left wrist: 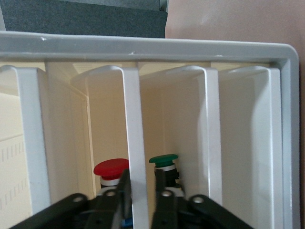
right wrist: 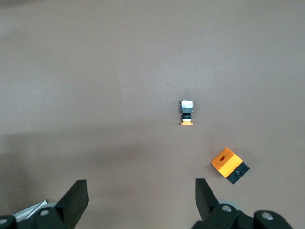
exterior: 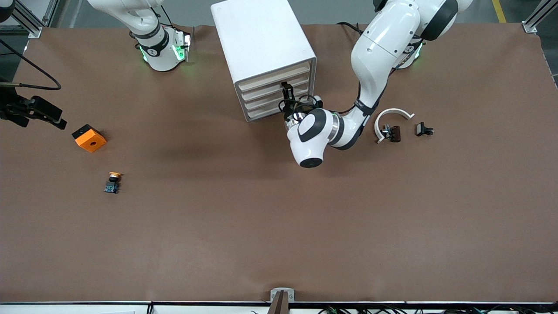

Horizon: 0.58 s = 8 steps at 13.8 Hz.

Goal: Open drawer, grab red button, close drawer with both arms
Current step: 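Pull the drawer out of the white cabinet with the left gripper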

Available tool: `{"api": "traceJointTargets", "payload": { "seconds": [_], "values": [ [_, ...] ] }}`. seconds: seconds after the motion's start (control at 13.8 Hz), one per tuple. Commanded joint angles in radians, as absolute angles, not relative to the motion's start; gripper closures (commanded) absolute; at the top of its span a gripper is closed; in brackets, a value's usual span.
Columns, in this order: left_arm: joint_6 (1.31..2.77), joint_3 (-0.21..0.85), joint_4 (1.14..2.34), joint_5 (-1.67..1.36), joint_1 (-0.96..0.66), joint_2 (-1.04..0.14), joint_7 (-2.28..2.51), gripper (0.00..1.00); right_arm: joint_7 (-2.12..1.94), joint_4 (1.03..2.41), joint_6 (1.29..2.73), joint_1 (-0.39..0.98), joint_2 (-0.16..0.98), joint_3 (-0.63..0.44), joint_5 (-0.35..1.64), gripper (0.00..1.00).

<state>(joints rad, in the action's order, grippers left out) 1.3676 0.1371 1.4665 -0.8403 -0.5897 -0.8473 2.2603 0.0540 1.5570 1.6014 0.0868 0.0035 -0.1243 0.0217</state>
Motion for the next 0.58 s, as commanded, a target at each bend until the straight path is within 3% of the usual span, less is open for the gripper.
{"api": "traceJointTargets", "payload": {
  "seconds": [0.0, 0.51],
  "values": [
    [1.350, 0.130, 1.447, -0.856, -0.586, -0.857, 2.279, 1.00, 0.057, 1.534, 1.595, 0.100, 0.015, -0.130, 0.018, 0.00],
    [1.356, 0.087, 1.358, -0.854, -0.474, -0.859, 2.247, 1.00, 0.069, 1.534, 1.601, 0.132, 0.035, -0.127, 0.023, 0.00]
  ]
}}
